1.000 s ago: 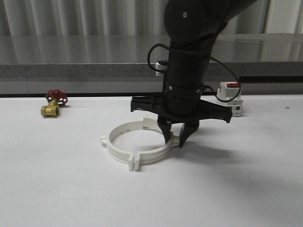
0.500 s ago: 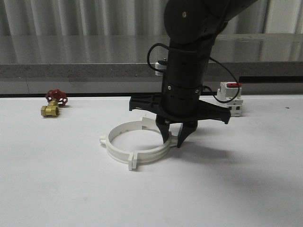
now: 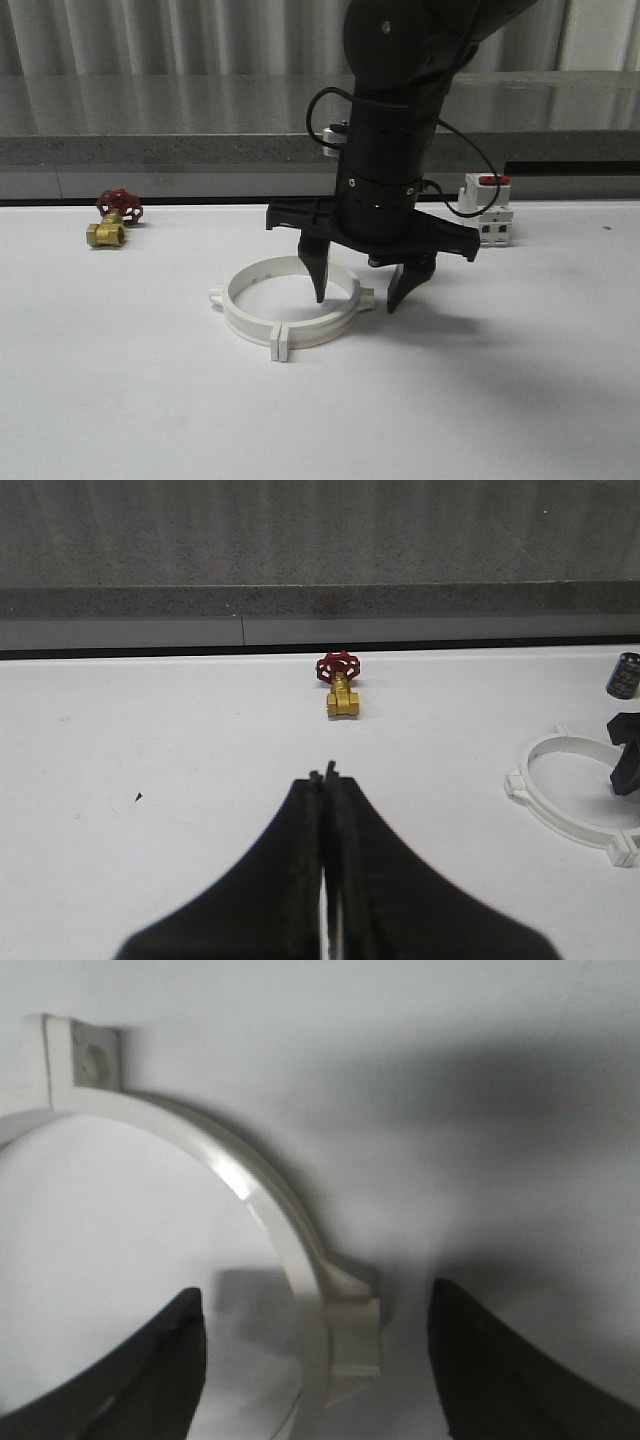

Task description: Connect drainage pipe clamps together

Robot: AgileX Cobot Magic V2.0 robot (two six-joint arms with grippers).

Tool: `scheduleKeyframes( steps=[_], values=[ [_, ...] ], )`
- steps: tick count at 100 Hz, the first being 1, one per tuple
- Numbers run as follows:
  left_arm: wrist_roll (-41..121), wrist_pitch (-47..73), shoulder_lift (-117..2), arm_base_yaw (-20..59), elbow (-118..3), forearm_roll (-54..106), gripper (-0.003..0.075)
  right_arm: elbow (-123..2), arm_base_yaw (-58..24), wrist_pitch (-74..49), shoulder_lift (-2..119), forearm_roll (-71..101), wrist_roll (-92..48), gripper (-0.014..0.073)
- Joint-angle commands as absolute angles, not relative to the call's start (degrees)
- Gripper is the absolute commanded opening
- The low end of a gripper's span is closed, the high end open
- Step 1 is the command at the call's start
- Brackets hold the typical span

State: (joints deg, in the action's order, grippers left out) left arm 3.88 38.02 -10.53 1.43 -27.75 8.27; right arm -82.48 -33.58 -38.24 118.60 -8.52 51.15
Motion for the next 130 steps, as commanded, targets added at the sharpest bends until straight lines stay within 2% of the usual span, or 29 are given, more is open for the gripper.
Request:
scheduleKeyframes(
  steps=[1, 32, 66, 84, 118, 130],
  values=[
    [3.92, 33.70, -11.10, 1.83, -29.28, 9.18, -0.0020, -83.83, -33.66, -37.79, 115.59, -9.15, 51.09, 0.0509],
    [3.92, 33.70, -11.10, 1.83, -29.28, 9.18, -0.0020, -83.96, -32.69, -35.47, 110.04, -9.50, 44.45, 0.0509],
    [3.92, 33.70, -11.10, 1.83, -29.28, 9.18, -0.0020, -82.89, -26.94, -41.53, 96.41, -9.50, 31.22, 0.0509],
    [3.92, 33.70, -11.10, 1.83, -29.28, 9.18, -0.0020, -76.85, -22.88, -41.93, 85.39, -10.57, 26.34, 0.0509],
    [3.92, 33.70, -11.10, 1.83, -29.28, 9.18, -0.0020, -61.97, -7.10, -47.80, 63.07, -10.65, 15.93, 0.0509],
    [3.92, 33.70, -11.10, 1.83, -29.28, 9.18, -0.0020, -57.32, -5.60, -47.95, 54.53, -10.65, 15.81, 0.0509]
  ],
)
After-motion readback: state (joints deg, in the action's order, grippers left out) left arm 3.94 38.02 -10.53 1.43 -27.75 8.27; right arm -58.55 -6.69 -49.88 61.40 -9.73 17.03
